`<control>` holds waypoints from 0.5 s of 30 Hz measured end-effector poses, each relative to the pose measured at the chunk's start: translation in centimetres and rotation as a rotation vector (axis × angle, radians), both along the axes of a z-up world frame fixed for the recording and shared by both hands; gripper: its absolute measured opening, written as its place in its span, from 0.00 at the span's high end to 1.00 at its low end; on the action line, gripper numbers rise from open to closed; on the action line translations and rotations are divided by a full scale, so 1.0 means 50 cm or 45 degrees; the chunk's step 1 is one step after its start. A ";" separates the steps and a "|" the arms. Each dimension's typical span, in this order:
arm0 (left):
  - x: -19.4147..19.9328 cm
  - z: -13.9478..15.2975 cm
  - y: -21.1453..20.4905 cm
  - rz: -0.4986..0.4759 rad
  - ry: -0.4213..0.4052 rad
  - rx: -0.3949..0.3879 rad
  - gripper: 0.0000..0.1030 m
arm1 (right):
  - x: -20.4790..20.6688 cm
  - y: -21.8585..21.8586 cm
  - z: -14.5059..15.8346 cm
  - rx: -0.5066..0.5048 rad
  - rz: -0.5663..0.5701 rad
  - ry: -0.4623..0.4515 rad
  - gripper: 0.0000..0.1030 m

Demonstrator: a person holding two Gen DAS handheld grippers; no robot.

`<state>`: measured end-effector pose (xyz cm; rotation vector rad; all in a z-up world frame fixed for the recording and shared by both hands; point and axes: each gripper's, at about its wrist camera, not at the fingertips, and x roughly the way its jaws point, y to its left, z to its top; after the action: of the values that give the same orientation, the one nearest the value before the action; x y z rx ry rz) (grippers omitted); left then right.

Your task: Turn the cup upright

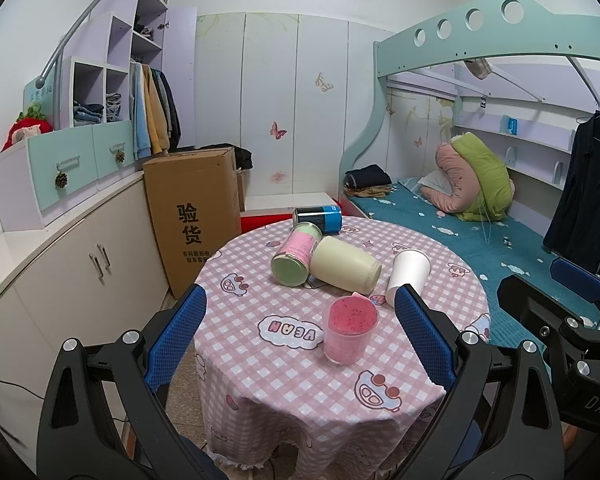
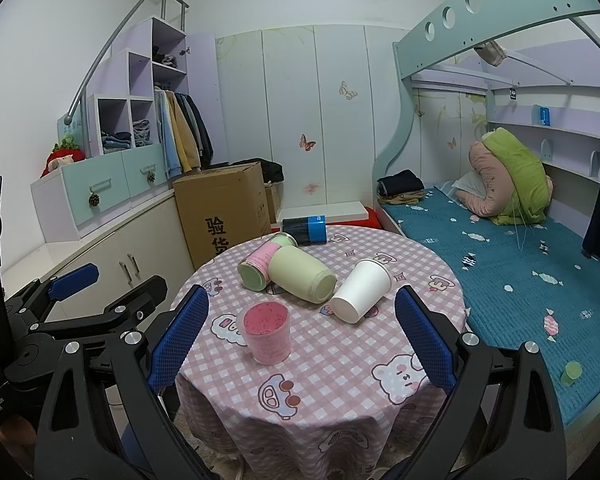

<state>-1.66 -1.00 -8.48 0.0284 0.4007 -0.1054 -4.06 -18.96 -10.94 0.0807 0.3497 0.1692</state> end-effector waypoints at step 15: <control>0.001 0.001 0.001 0.001 -0.007 0.001 0.07 | 0.000 0.003 0.000 0.003 -0.001 -0.003 0.12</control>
<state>-1.59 -0.97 -8.44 0.0293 0.3954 -0.1041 -4.07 -18.81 -10.94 0.0828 0.3468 0.1693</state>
